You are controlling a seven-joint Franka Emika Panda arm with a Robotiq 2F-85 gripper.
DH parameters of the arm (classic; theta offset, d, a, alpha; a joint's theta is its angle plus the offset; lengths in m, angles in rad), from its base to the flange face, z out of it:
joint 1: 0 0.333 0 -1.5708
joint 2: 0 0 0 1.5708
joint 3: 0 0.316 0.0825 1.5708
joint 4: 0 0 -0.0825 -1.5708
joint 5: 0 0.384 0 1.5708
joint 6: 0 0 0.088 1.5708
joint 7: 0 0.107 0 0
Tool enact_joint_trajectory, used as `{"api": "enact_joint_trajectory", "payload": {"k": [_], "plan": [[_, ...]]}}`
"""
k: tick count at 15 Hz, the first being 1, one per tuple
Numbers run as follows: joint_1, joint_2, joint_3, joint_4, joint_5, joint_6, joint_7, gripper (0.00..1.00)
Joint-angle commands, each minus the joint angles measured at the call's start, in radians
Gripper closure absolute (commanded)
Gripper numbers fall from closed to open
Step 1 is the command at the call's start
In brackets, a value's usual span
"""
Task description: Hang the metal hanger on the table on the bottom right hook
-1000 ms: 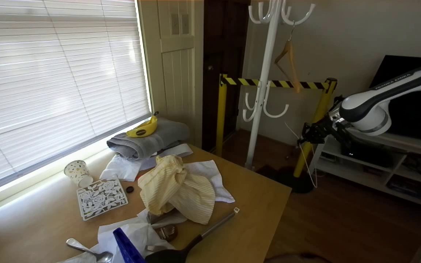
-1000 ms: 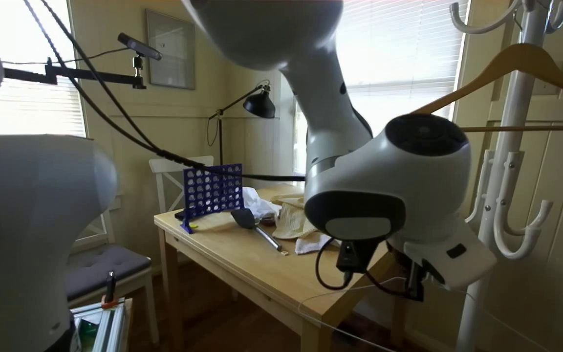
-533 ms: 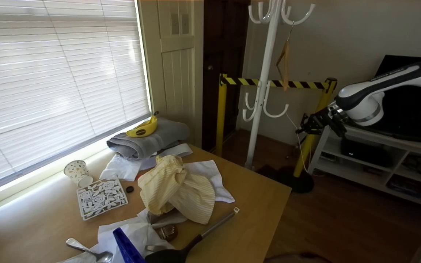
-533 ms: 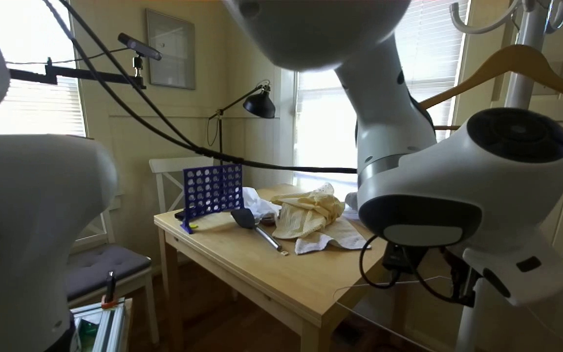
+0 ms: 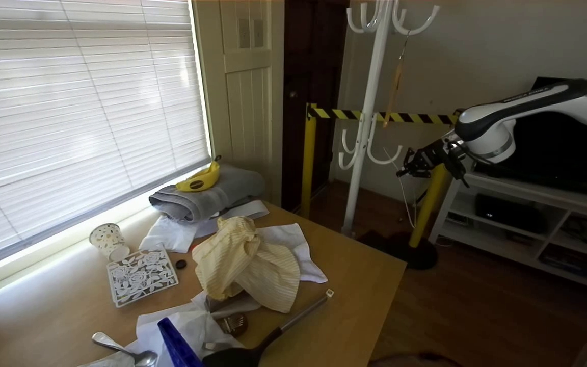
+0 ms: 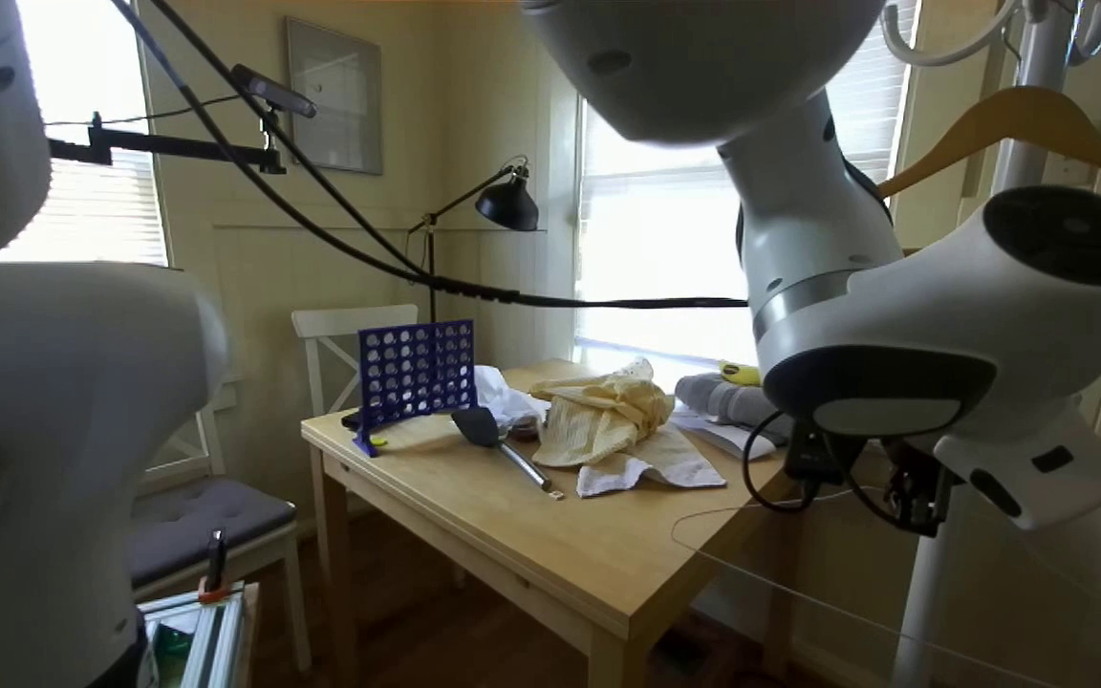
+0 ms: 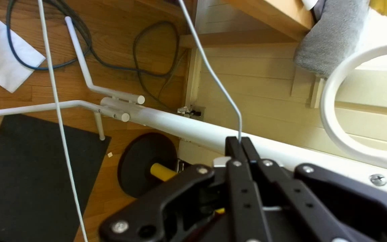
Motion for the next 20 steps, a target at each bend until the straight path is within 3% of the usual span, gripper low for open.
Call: {"api": "enact_joint_trajectory", "payload": {"k": [1,7,9,14,17,20], "plan": [[0.049,-0.045,-0.043,0.075,-0.019,-0.070,0.024,0.99],[0.065,-0.058,-0.118,0.110,-0.012,-0.091,0.087,0.99],[0.063,-0.052,-0.130,0.111,-0.025,-0.113,0.091,0.71],[0.036,-0.014,-0.101,0.072,-0.088,-0.169,0.027,0.39],[0.045,0.095,-0.130,0.010,-0.161,-0.211,0.056,0.16],[0.002,0.172,-0.096,-0.053,-0.222,-0.293,0.032,0.01]]}}
